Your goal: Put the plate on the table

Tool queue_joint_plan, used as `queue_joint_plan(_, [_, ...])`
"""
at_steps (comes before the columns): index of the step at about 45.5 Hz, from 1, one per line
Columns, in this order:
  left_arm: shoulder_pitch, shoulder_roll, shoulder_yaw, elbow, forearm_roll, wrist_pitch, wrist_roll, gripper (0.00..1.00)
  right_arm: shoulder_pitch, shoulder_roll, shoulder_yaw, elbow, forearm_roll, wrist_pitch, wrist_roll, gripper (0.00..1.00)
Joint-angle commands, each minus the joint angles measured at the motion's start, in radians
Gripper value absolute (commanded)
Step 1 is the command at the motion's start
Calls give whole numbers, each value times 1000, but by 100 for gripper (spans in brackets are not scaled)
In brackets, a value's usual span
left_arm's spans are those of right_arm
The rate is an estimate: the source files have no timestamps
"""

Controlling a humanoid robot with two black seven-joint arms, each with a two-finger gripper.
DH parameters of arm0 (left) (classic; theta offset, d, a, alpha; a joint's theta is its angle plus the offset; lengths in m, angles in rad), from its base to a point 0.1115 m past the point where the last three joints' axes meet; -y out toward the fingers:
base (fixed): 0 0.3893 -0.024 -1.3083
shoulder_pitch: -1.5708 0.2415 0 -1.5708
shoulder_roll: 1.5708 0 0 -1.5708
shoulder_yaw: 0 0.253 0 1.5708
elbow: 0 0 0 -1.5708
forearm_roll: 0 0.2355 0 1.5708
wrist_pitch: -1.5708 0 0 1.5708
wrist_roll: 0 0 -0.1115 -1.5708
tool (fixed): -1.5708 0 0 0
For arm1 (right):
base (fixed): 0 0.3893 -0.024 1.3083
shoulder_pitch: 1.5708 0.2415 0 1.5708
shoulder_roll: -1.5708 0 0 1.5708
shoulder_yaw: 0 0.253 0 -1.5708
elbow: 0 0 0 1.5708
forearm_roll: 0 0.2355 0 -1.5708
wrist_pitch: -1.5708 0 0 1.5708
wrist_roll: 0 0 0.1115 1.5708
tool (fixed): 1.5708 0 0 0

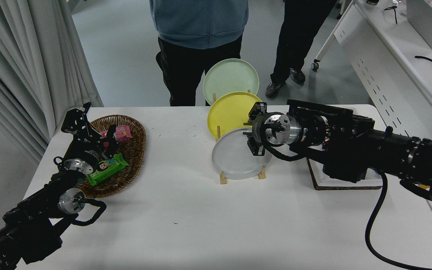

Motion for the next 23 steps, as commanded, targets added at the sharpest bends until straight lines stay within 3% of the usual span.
queue_joint_plan(1, [0, 0, 0, 0, 0, -1, 0, 100, 3, -4, 0, -2, 0, 2, -1, 19])
queue_joint_plan(9, [-1, 0, 0, 0, 0, 1, 0, 100, 8, -6, 2, 0, 0, 4, -6, 18])
queue_joint_plan(23, [-1, 0, 0, 0, 0, -1, 0, 100, 8, -8, 2, -2, -2, 8, -21, 5])
